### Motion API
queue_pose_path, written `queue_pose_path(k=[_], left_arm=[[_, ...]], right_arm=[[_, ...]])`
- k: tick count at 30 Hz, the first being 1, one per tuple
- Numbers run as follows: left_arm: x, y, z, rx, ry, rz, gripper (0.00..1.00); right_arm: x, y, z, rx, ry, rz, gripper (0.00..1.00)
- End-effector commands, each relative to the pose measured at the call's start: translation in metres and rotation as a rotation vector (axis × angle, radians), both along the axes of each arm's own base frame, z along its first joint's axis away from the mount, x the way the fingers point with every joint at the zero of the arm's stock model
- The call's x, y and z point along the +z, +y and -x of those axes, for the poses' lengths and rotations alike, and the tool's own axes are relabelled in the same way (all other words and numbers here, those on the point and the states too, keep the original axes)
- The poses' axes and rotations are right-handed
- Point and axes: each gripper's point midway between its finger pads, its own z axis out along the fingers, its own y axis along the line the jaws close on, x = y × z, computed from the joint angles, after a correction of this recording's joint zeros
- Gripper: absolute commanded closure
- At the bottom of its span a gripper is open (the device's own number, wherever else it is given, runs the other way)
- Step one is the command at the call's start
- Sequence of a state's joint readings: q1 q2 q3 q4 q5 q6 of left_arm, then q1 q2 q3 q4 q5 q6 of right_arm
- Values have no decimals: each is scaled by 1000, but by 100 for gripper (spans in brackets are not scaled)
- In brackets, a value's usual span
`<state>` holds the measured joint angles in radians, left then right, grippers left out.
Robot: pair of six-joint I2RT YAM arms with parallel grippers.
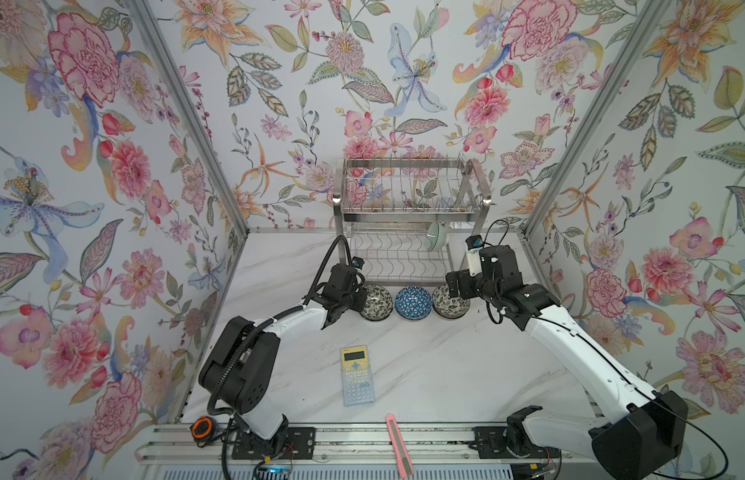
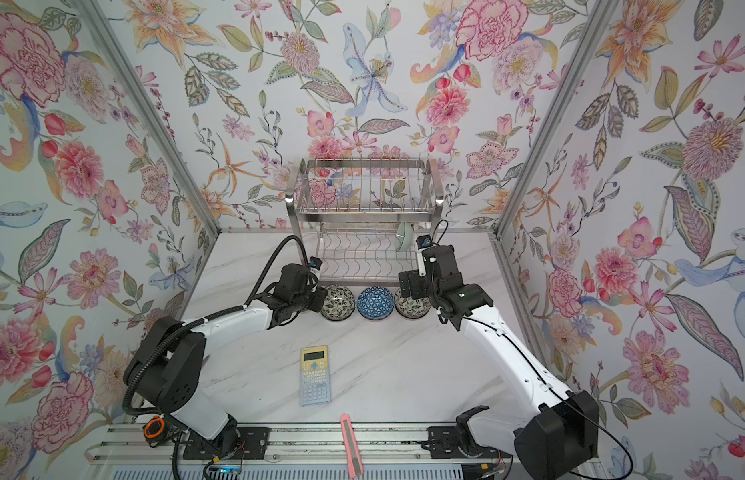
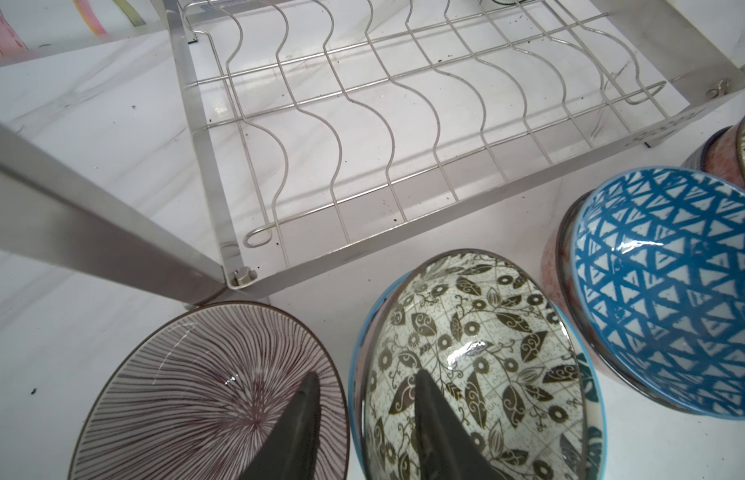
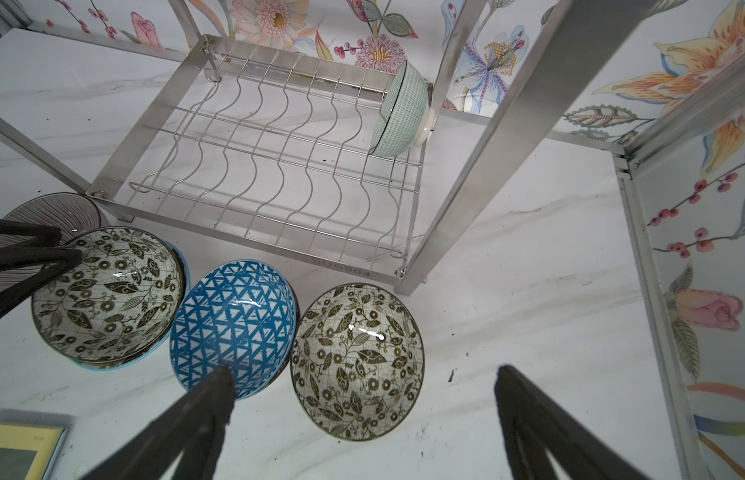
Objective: Load the bowls into the dish rack
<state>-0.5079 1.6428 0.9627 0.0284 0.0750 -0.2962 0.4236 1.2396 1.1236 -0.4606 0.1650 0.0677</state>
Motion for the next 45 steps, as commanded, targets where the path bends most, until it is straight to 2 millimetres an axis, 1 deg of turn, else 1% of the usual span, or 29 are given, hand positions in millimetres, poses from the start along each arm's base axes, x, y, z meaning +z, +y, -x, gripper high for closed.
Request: queue_pose_path(k=[1, 6, 17, 21, 26, 27, 35, 43, 44, 45], left_arm=[[4, 3, -3, 2, -10, 9, 60], [-6, -2, -2, -8, 19, 31, 61], [-14, -9, -4, -22, 53, 40, 73], [-16, -9, -6, -21, 59, 35, 82], [-13, -8, -7, -17, 52, 24, 100], [-12, -7, -7, -15, 50, 21, 100], [2, -4, -7, -6, 16, 21, 100], [38, 3, -6, 25, -76, 59, 100], [45, 4, -5, 29, -92, 69, 100], [57, 4, -4, 30, -119, 86, 100]], right_arm=[[-3, -4, 0, -7, 10, 13, 1], [-2, -4, 1, -6, 7, 11, 1], [-3, -3, -1, -6, 12, 11, 1], [-3, -3, -1, -6, 11, 13, 1], [-2, -4, -1, -8, 8, 10, 1], [-1, -4, 0, -8, 8, 9, 1], [0, -5, 1, -8, 4, 7, 1], [1, -4, 2, -4, 1, 2, 1], [1, -3, 3, -1, 2, 0, 1], [1, -2, 3, 0, 3, -2, 1]])
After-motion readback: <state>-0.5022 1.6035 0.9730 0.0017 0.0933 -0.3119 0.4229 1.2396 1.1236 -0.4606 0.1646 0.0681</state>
